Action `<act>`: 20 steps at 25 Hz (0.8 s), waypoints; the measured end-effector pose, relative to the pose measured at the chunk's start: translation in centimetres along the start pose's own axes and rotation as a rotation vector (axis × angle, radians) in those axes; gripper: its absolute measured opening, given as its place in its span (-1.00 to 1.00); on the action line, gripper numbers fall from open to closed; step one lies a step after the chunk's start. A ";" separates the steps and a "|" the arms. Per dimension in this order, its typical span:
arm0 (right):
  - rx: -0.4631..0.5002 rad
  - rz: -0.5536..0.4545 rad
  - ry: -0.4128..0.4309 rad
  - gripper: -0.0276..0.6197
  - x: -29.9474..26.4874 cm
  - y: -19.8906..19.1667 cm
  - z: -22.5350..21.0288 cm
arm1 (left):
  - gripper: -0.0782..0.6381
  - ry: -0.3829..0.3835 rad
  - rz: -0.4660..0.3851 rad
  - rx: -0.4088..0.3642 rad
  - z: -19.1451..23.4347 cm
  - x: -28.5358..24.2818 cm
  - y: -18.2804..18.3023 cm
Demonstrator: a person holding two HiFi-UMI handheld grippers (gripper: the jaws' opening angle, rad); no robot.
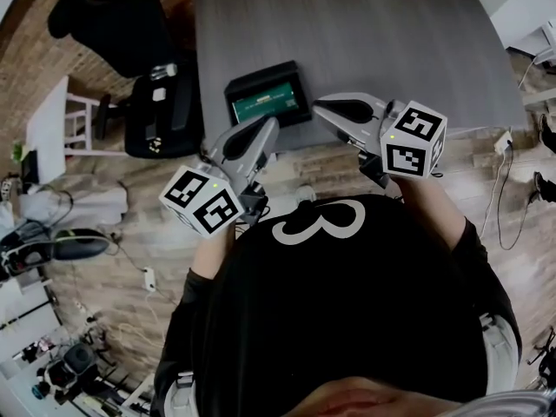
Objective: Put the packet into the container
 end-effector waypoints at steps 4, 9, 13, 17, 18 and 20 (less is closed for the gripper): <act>0.012 0.000 -0.013 -0.91 0.4 0.1 -0.3 | -0.75 -0.006 0.008 -0.008 -0.1 -0.6 -0.1; 0.020 -0.015 -0.024 -0.91 0.9 0.6 -0.2 | -0.75 -0.021 0.012 -0.023 -0.5 -0.9 0.2; 0.039 -0.021 -0.030 -0.91 1.0 1.1 0.2 | -0.75 -0.027 0.013 -0.078 -1.1 -0.9 0.3; 0.052 -0.025 -0.038 -0.91 1.1 1.5 0.3 | -0.75 -0.024 0.010 -0.073 -1.2 -1.1 0.6; 0.052 -0.027 -0.039 -0.91 1.1 1.5 0.3 | -0.75 -0.025 0.005 -0.065 -1.1 -1.0 0.7; 0.053 -0.026 -0.042 -0.91 1.0 1.6 0.4 | -0.75 -0.026 0.000 -0.059 -1.0 -0.9 0.8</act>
Point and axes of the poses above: the fingertips, and each gripper's own axes: x backward along the fingers, z to its left, y out of its top, the point moved 5 cm from there along x, backward along the fingers, and after that the axes turned 11 degrees about x, right-handed, at the moved point
